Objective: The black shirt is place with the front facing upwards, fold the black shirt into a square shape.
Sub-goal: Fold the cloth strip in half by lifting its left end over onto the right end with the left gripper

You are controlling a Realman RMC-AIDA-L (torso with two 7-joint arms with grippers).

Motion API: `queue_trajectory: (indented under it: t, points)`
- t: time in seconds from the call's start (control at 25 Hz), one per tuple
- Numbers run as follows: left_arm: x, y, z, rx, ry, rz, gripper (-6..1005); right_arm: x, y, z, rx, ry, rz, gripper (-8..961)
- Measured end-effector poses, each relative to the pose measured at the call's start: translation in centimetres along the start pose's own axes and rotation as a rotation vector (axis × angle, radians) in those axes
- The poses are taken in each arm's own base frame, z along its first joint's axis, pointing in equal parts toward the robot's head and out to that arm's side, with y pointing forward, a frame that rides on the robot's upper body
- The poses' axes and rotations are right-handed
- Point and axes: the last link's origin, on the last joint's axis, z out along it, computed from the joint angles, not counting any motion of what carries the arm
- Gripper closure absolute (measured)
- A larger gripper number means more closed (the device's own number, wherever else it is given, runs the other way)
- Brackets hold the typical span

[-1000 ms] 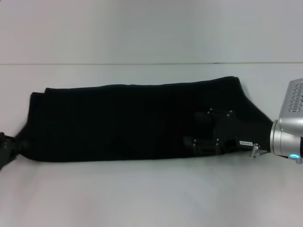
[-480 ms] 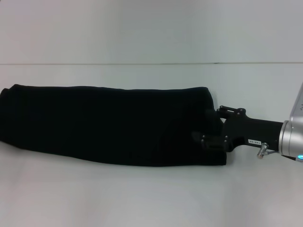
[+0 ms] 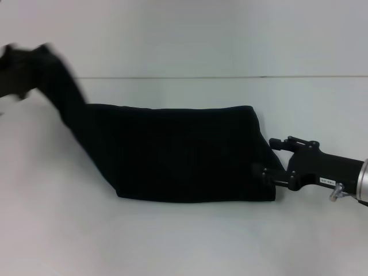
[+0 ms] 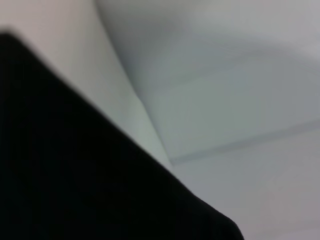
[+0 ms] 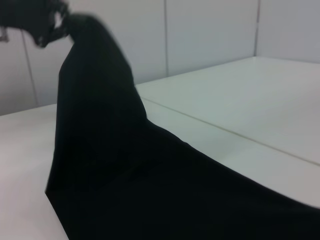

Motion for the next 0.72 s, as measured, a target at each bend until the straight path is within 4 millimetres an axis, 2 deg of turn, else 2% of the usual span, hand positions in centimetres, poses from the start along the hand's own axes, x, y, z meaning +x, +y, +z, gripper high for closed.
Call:
queue_trajectory:
  t: [0.12, 0.24, 0.36, 0.48, 0.6, 0.72]
  points:
    - [-1.1, 2.5, 4.6, -0.048, -0.093, 0.057, 935, 0.8, 0.1, -0.7, 0.020, 0.002, 0.025, 122]
    - [-3.1, 4.7, 8.8, -0.079, -0.192, 0.111, 932, 1.5, 0.2, -1.2, 0.032, 0.005, 0.046, 122]
    - [-6.5, 5.7, 12.1, -0.087, -0.301, 0.143, 930, 2.1, 0.4, -1.5, 0.038, 0.009, 0.064, 122]
    - [-10.5, 5.1, 14.0, -0.069, -0.381, 0.145, 927, 2.5, 0.6, -1.6, 0.042, 0.007, 0.088, 122]
    - [-14.3, 3.4, 15.0, -0.040, -0.431, 0.128, 925, 2.8, 0.7, -1.3, 0.061, -0.003, 0.127, 122]
    - [-16.5, 1.8, 15.1, -0.020, -0.450, 0.107, 922, 2.8, 0.6, -0.5, 0.089, -0.016, 0.175, 121]
